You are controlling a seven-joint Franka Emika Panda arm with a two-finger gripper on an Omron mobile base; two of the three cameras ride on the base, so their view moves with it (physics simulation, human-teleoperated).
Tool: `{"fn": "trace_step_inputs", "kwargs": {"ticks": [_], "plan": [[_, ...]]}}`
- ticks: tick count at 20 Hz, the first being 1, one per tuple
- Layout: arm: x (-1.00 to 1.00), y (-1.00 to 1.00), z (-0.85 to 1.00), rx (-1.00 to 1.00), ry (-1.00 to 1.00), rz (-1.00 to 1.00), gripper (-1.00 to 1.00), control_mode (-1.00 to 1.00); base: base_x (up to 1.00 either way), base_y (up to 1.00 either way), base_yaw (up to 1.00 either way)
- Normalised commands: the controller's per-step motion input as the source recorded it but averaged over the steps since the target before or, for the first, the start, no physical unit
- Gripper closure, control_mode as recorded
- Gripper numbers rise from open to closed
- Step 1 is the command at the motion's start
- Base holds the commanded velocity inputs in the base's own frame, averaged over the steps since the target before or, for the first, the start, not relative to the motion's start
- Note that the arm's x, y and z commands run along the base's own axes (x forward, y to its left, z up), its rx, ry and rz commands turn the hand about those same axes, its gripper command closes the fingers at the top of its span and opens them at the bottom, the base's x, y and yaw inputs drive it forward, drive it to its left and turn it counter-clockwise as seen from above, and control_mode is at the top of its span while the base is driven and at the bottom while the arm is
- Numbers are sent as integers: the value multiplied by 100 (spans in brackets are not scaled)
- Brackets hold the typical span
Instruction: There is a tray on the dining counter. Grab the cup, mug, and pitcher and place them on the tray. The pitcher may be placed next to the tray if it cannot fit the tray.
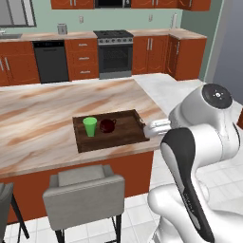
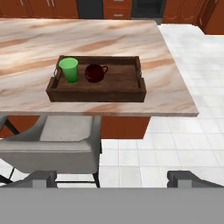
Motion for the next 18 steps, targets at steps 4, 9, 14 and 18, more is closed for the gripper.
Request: {"fn": "trace_step_inputs", "kwargs": {"ticks": [4,9,14,18], "plan": [[-32,-5,13,2,0,-12,-100,-100,0,0,0],[-17,-25,11,1,0,0,-100,-100,0,0,0],[-8,-31,4,0,0,0,-100,-100,0,0,0],[-12,-17,0,0,0,0,-100,-100,0,0,0]]}}
